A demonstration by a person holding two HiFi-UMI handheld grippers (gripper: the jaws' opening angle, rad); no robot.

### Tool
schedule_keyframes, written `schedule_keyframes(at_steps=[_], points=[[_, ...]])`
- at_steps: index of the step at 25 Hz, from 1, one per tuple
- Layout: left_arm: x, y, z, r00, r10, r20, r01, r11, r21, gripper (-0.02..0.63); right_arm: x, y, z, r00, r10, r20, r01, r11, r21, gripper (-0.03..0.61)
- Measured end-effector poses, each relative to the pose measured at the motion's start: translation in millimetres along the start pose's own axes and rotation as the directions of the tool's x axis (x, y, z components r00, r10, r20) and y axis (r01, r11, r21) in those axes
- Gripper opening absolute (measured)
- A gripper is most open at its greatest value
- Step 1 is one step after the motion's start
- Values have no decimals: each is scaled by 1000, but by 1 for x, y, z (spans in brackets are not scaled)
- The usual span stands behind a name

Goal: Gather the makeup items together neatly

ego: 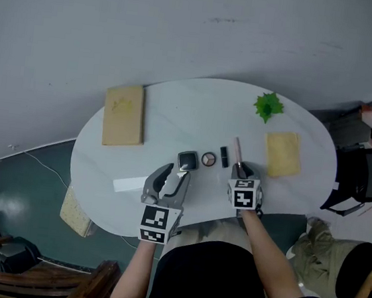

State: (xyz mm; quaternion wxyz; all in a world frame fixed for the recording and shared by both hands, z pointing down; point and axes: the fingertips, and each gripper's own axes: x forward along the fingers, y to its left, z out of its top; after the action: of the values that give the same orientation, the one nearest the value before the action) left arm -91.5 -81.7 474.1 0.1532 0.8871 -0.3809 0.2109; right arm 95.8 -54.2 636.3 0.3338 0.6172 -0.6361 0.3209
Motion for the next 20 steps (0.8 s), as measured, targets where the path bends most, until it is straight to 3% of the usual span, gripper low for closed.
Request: schedule_keyframes(at_steps=[20], points=[[1, 2, -2, 1000, -6, 0, 6, 1000, -2, 175, 1, -2, 1, 1000, -1, -2, 1, 1000, 5, 110]])
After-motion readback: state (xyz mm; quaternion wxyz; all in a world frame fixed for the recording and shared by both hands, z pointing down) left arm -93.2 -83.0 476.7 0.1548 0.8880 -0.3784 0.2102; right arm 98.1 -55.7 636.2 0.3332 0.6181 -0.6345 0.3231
